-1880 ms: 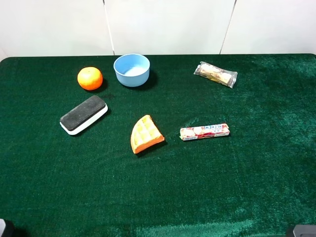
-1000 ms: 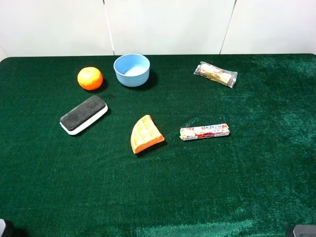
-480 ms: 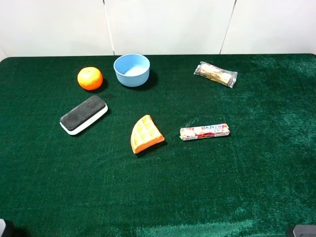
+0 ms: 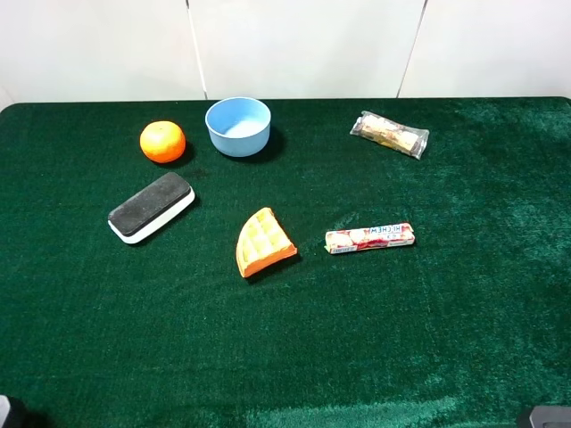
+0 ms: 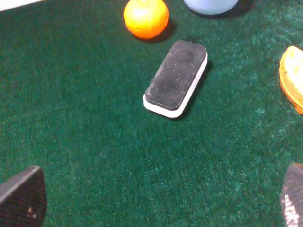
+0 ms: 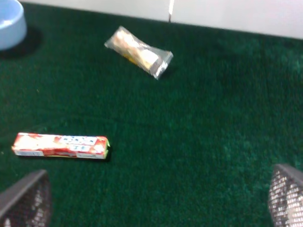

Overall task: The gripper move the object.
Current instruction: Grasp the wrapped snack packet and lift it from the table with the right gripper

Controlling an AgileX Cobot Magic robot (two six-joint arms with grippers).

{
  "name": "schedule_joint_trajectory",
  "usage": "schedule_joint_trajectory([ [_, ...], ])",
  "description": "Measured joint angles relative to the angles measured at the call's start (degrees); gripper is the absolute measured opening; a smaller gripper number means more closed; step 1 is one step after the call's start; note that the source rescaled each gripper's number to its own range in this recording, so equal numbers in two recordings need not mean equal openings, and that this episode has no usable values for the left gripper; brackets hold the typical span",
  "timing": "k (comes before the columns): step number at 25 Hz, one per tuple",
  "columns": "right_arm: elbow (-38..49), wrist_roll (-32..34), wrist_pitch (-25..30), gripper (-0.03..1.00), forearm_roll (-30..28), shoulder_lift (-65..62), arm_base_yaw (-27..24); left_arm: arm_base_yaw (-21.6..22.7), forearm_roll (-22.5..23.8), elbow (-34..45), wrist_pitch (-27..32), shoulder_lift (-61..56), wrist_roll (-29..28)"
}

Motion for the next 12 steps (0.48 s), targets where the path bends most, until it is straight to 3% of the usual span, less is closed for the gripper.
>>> schedule_joint_trajectory([
  [5,-4.6,-1.9,-3.3,1.0,-1.3,14.7,1.3,0.0,0.0,0.0,0.0,0.0,0.0],
  [12,-15.4,-4.5,-6.5,1.0,-8.1,35.9,9.4,0.0,0.0,0.0,0.0,0.0,0.0],
])
